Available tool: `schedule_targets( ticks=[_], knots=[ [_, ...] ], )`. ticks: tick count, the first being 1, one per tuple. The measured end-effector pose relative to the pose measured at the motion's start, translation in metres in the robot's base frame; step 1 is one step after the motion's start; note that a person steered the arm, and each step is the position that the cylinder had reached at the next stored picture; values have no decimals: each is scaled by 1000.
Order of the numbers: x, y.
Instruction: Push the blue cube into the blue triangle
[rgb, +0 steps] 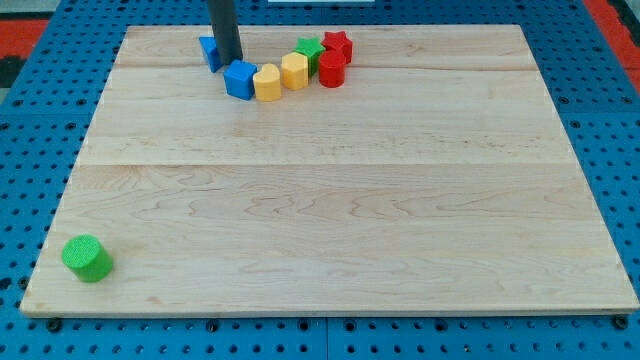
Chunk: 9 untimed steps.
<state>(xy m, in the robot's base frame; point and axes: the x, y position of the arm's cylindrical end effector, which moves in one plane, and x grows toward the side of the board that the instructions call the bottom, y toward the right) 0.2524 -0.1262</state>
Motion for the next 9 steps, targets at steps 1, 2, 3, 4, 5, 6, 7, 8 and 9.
schedule_targets(
  ticks=[1,2,3,4,5,6,7,8,9],
  knots=[
    [-20,-23],
    [-31,-33],
    [-16,-25],
    [5,31],
    [36,81],
    [45,121],
    [54,110],
    [70,88],
    [78,74]
  ],
)
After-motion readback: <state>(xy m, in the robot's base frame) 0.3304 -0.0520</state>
